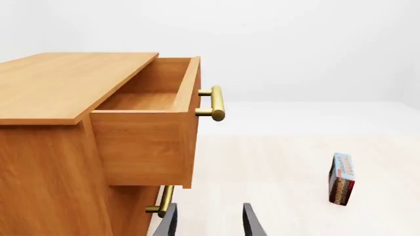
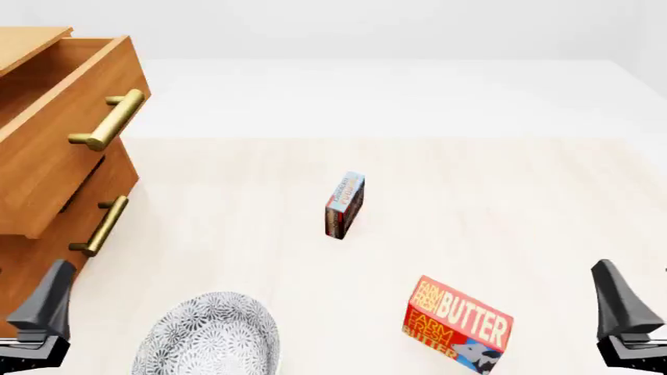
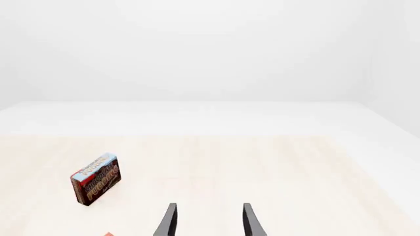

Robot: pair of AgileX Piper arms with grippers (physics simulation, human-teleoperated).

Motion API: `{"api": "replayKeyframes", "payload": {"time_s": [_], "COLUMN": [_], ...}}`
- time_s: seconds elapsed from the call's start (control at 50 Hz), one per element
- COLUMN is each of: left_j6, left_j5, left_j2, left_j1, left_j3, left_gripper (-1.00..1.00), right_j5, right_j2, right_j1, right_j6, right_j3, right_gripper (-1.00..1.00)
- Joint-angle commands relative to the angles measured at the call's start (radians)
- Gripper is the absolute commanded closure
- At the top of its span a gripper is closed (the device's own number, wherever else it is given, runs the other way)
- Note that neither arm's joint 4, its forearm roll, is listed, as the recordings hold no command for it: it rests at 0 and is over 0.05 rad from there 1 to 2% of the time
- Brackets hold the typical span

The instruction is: Put the chocolate pudding in the top drawer of the cabinet and close it.

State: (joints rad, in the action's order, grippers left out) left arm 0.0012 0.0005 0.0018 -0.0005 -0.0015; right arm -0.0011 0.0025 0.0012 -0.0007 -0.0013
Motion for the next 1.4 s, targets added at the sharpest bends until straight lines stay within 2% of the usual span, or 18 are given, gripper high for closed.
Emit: {"api": "replayKeyframes", "payload": {"time_s": [0.02,0.34,0.44,0.48,0.62,0.76,0.98,1.06,1.14,1.26,1.34,1.36,1.4], "left_j6": [0.004,0.005,0.029,0.069,0.083,0.096,0.103,0.125,0.189,0.210,0.183,0.134,0.148], "left_j5": [0.003,0.008,0.018,0.036,0.077,0.127,0.252,0.288,0.302,0.332,0.342,0.349,0.369], "left_j2": [0.003,0.003,0.001,0.004,0.024,0.050,0.048,0.064,0.124,0.189,0.238,0.250,0.279], "left_j1": [-0.002,0.009,0.029,0.029,0.027,-0.014,0.010,0.012,0.030,0.023,0.007,0.004,0.016], "left_j3": [-0.003,-0.005,-0.017,-0.045,-0.123,-0.224,-0.345,-0.404,-0.435,-0.532,-0.589,-0.610,-0.647], "left_gripper": [-1.00,-1.00,-1.00,-1.00,-1.00,-1.00,-1.00,-1.00,-1.00,-1.00,-1.00,-1.00,-1.00], "right_j5": [-0.002,-0.008,-0.009,-0.009,-0.013,-0.015,-0.017,-0.017,-0.017,-0.015,-0.015,-0.015,-0.014], "right_j2": [0.004,0.010,0.011,0.012,0.015,0.017,0.020,0.020,0.019,0.017,0.017,0.017,0.016], "right_j1": [0.003,0.003,0.003,0.003,0.003,0.003,0.003,0.003,0.003,0.003,0.003,0.003,0.003], "right_j6": [-0.002,-0.002,-0.002,-0.002,-0.002,-0.002,-0.002,-0.002,-0.002,-0.002,-0.002,-0.002,-0.002], "right_j3": [-0.003,-0.002,-0.002,-0.002,-0.002,-0.002,-0.002,-0.002,-0.002,-0.002,-0.002,-0.002,-0.002], "right_gripper": [-1.00,-1.00,-1.00,-1.00,-1.00,-1.00,-1.00,-1.00,-1.00,-1.00,-1.00,-1.00,-1.00]}}
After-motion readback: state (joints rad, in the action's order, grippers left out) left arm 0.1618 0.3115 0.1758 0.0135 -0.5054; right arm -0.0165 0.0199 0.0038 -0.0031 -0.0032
